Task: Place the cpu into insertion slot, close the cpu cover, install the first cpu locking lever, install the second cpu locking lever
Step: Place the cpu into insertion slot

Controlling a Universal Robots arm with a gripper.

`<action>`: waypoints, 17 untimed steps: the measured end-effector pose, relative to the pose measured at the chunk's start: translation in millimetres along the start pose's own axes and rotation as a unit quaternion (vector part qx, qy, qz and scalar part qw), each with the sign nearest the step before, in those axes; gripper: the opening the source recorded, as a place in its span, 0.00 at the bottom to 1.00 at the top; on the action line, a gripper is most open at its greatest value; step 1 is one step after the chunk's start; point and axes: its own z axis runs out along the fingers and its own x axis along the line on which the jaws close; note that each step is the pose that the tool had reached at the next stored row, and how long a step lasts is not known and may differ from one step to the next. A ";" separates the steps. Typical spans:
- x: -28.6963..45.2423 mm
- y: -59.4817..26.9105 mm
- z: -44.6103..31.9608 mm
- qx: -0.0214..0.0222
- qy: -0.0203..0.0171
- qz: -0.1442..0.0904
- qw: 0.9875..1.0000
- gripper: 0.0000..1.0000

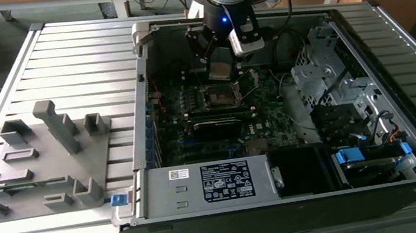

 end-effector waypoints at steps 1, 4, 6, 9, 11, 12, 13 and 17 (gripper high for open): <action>0.0 0.0 0.0 0.000 0.000 0.000 1.000 0.54; 0.0 0.0 0.0 0.000 0.000 0.000 1.000 0.54; 0.0 0.0 0.2 0.000 -0.001 0.007 1.000 0.54; 0.0 0.0 0.5 0.000 -0.002 0.023 1.000 0.54; 0.0 0.0 0.5 0.000 -0.002 0.023 1.000 0.54; 0.0 0.0 0.5 0.000 -0.002 0.023 1.000 0.54; 0.0 0.0 0.5 0.000 -0.002 0.023 1.000 0.54; 0.0 -0.1 1.2 -0.001 -0.004 0.045 0.999 0.54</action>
